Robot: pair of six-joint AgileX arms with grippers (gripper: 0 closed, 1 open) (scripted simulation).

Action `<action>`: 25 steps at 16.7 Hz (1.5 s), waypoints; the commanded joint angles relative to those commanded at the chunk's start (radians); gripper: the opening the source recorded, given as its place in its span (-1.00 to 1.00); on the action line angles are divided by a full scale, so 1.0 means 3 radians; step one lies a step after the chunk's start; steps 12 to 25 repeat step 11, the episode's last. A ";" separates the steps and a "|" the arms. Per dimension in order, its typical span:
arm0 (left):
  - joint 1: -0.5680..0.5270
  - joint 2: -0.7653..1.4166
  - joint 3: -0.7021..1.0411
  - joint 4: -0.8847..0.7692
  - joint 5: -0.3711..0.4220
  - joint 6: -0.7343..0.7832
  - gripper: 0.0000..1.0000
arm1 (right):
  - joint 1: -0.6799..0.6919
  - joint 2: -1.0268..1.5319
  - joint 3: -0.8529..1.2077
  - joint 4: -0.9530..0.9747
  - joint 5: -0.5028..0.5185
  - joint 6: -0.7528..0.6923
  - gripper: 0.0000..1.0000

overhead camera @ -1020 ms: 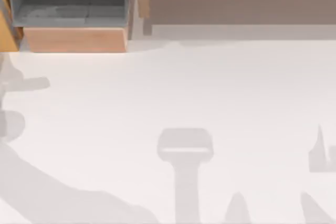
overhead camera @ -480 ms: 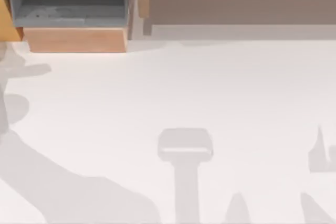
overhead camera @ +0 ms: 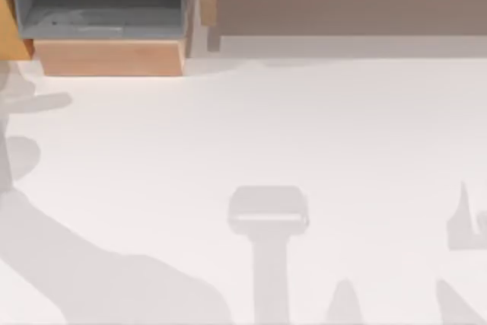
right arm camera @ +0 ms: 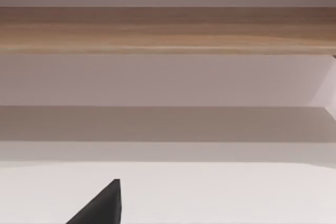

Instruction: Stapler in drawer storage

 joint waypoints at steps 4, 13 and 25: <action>0.0000 0.0000 0.0000 0.0000 0.0000 0.0000 0.81 | 0.0000 0.0000 0.0000 0.0000 0.0000 0.0000 1.00; 0.0000 0.0000 0.0000 0.0000 0.0000 0.0000 1.00 | 0.0000 0.0000 0.0000 0.0000 0.0000 0.0000 1.00; 0.0000 0.0000 0.0000 0.0000 0.0000 0.0000 1.00 | 0.0000 0.0000 0.0000 0.0000 0.0000 0.0000 1.00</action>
